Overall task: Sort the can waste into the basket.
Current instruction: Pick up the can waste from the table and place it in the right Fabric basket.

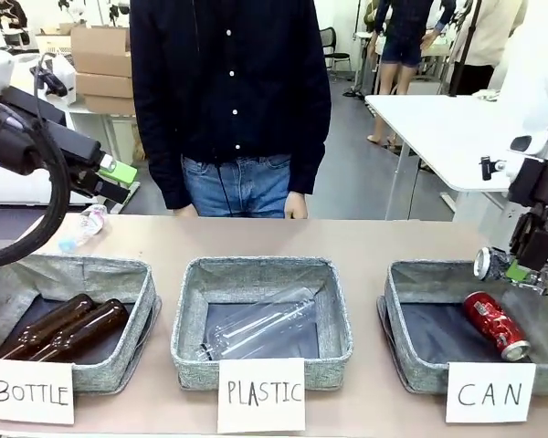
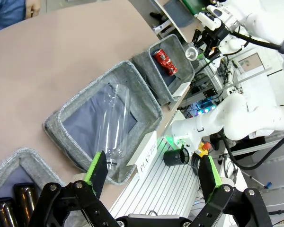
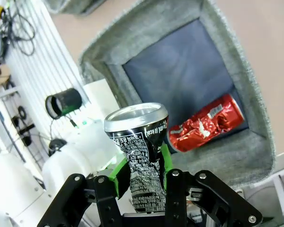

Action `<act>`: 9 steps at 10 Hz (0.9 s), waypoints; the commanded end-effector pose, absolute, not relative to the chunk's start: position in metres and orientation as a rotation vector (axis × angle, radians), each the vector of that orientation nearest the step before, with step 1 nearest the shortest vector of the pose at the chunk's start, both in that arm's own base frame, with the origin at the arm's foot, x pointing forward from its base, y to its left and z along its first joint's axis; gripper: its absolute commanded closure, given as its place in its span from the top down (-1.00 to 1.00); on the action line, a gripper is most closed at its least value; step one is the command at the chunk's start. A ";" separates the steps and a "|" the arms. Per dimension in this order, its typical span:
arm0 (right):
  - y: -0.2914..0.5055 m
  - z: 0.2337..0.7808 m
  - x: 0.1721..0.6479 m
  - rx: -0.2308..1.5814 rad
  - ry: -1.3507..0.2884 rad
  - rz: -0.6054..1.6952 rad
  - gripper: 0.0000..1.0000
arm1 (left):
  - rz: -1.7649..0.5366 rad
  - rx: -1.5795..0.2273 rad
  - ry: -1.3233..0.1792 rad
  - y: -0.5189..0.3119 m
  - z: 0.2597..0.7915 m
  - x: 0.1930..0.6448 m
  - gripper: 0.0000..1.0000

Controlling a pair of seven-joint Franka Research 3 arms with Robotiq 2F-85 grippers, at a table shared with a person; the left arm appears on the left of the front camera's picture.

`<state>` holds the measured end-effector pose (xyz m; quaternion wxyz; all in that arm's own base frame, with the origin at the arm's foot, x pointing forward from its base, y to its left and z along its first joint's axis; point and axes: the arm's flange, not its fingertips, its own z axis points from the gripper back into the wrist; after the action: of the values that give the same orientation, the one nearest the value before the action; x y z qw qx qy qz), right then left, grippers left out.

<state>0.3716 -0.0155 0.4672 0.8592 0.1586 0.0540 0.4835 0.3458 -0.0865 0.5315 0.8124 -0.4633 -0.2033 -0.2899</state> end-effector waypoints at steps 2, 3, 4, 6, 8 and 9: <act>-0.010 0.465 0.378 0.304 0.127 1.146 -0.49 | -0.620 -0.992 -0.448 -0.086 0.532 0.346 1.00; -0.010 0.463 0.380 0.312 0.151 1.150 -0.17 | -0.620 -0.992 -0.448 -0.086 0.532 0.346 1.00; -0.009 0.463 0.380 0.306 0.157 1.152 0.58 | -0.620 -0.992 -0.448 -0.086 0.532 0.346 1.00; -0.009 0.463 0.381 0.323 0.152 1.162 1.00 | -0.620 -0.992 -0.448 -0.086 0.532 0.346 1.00; -0.010 0.464 0.382 0.340 0.148 1.151 1.00 | -0.620 -0.992 -0.448 -0.086 0.532 0.346 1.00; -0.009 0.465 0.382 0.353 0.143 1.157 1.00 | -0.620 -0.992 -0.448 -0.086 0.532 0.346 1.00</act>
<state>0.3772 -0.0059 0.4606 0.8322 0.1517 0.0708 0.5287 0.3458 -0.0865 0.5315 0.8124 -0.4633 -0.2032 -0.2899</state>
